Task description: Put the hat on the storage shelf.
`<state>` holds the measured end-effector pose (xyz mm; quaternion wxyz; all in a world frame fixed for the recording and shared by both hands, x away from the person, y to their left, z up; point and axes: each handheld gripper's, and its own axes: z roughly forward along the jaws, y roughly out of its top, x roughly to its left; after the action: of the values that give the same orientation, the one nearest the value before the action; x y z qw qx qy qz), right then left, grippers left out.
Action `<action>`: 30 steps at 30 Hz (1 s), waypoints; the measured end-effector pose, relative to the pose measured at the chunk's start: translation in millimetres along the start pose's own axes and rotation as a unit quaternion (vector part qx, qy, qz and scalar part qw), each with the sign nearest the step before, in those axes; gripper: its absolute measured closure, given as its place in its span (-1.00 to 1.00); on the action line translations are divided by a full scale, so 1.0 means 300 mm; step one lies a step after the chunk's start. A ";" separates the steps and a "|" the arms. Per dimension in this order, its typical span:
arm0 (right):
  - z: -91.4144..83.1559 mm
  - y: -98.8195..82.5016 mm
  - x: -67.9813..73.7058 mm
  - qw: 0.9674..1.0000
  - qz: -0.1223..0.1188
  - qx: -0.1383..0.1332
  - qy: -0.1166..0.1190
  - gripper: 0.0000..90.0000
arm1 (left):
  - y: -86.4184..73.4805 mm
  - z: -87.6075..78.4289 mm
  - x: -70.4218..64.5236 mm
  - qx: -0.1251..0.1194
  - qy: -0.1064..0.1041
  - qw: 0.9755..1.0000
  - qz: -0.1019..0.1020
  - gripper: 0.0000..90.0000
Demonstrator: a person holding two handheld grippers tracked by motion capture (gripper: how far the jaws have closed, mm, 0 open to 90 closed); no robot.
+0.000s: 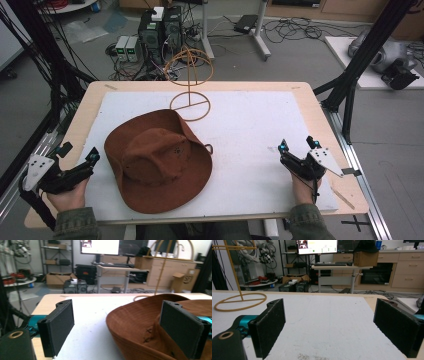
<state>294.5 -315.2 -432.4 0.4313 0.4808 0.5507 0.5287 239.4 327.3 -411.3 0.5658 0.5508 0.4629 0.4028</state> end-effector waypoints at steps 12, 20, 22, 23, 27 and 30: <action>0.000 0.000 -0.001 1.000 -0.003 0.000 0.002 -0.78 | 0.013 0.045 -0.025 0.047 -0.087 0.995 0.022 -0.72; -0.003 -0.002 0.000 1.000 -0.003 0.002 0.002 -0.78 | 0.009 0.085 -0.056 0.089 -0.136 0.986 0.035 -0.73; -0.004 -0.002 0.001 1.000 -0.002 0.002 0.002 -0.78 | 0.002 0.098 -0.062 0.097 -0.148 0.984 0.034 -0.73; -0.005 -0.003 0.000 1.000 -0.003 0.002 0.001 -0.78 | 0.002 0.098 -0.062 0.097 -0.148 0.984 0.034 -0.73; -0.006 -0.003 -0.003 1.000 -0.003 0.002 0.000 -0.78 | -0.001 0.109 -0.066 0.110 -0.169 0.979 0.034 -0.72; -0.006 -0.003 -0.004 1.000 -0.004 0.002 0.000 -0.78 | -0.005 0.116 -0.068 0.120 -0.193 0.973 0.030 -0.72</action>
<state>292.8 -316.7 -433.2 0.4327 0.4792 0.5535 0.5261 267.9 298.8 -412.4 0.5616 0.6959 0.3733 0.2470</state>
